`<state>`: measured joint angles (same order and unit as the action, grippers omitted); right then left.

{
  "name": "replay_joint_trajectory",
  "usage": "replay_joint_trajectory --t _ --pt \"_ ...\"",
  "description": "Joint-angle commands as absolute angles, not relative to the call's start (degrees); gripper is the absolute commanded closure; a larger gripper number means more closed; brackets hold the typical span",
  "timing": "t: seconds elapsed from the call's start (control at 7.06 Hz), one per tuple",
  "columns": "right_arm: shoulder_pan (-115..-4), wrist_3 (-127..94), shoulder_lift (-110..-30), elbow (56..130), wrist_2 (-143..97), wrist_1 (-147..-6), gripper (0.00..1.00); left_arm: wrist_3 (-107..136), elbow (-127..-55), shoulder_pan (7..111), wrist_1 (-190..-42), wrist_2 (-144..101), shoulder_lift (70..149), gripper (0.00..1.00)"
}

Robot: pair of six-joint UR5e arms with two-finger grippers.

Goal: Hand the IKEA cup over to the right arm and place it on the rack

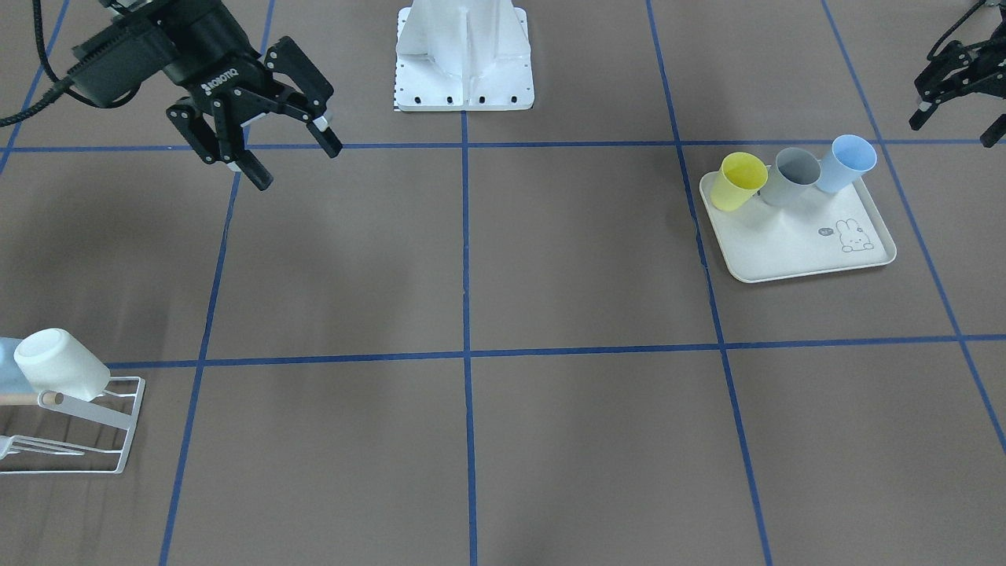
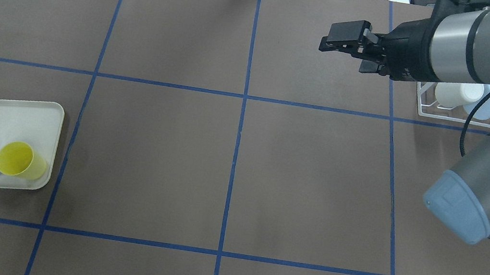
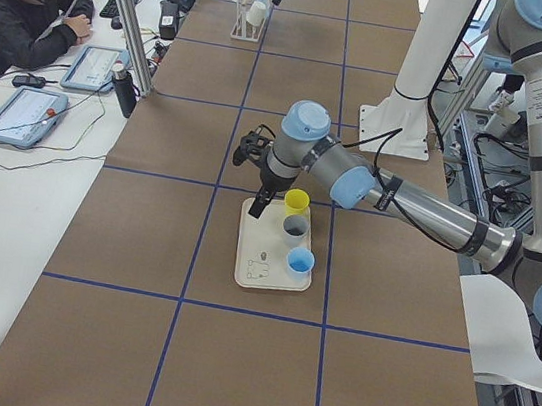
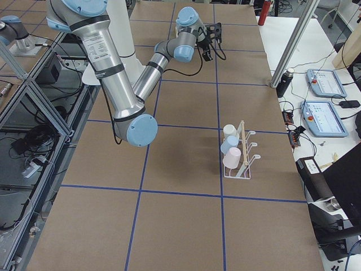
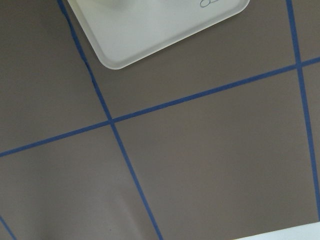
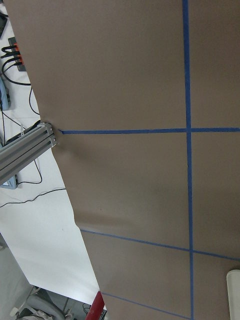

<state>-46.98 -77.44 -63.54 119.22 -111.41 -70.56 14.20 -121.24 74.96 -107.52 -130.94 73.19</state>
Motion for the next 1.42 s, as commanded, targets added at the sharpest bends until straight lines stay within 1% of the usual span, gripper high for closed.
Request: replay_joint_trajectory --t 0.0,0.28,0.71,1.27 --pt "-44.92 -80.94 -59.00 115.42 -110.92 -70.49 0.00 9.23 -115.60 74.53 -107.93 -129.29 71.90 0.00" --pt "-44.47 -81.12 -56.18 113.39 -110.92 -70.58 0.00 9.93 -113.65 70.60 -107.93 -129.37 71.46 0.00" --pt "-44.12 -81.12 -53.97 112.06 -110.83 -70.58 0.00 9.76 -109.61 65.23 -108.10 -129.99 71.19 0.00" --pt "-43.59 -81.12 -53.44 112.06 -110.74 -70.58 0.00 9.40 -108.11 62.77 -108.11 -130.51 70.58 0.00"
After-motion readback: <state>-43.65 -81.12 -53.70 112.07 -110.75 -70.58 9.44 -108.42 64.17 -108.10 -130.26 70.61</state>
